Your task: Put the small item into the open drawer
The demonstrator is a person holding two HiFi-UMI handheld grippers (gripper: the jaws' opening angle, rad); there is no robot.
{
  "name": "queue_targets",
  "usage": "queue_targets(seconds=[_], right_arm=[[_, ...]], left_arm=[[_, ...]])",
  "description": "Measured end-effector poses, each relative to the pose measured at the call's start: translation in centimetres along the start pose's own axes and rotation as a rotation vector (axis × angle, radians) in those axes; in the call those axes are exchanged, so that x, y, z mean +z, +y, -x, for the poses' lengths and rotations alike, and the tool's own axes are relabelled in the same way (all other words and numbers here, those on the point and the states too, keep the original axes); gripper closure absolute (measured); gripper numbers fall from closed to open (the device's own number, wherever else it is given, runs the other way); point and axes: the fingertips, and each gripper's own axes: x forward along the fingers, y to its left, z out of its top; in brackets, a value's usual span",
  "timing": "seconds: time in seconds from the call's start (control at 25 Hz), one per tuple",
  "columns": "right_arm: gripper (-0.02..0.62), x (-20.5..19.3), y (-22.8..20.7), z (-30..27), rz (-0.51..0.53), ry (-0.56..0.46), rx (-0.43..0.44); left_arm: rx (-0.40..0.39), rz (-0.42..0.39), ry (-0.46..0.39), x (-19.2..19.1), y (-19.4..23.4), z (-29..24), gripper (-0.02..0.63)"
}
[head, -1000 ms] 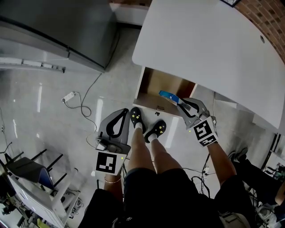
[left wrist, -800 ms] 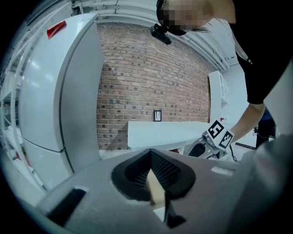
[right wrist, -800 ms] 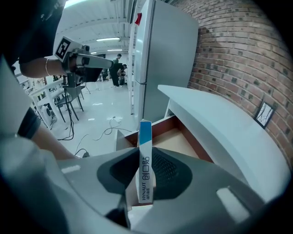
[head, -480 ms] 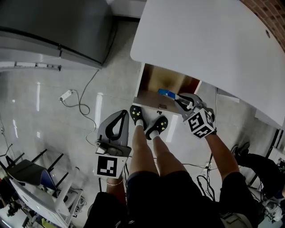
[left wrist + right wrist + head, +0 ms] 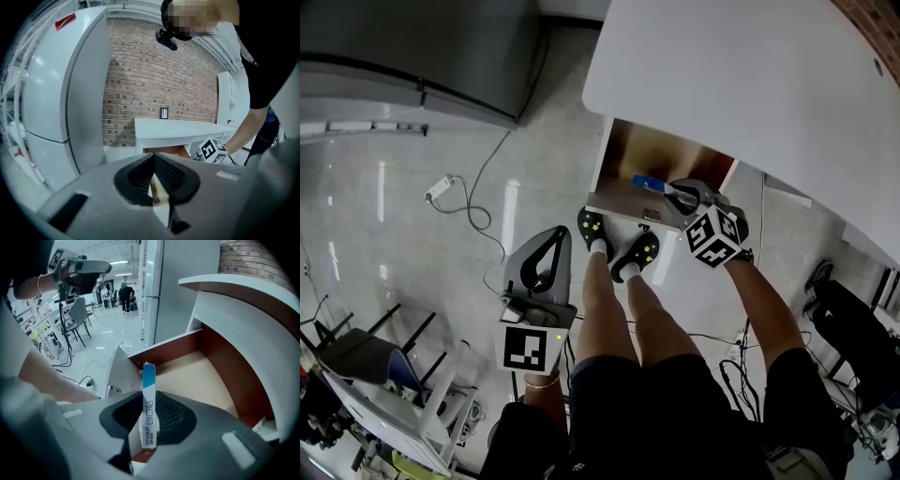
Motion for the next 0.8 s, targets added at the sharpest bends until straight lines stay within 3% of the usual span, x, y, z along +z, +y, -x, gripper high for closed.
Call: queue_targets(seconds=[0.8], right_arm=[[0.500, -1.1, 0.6, -5.4, 0.084, 0.119, 0.045]], left_arm=[[0.033, 0.023, 0.019, -1.9, 2.3, 0.9, 0.606]])
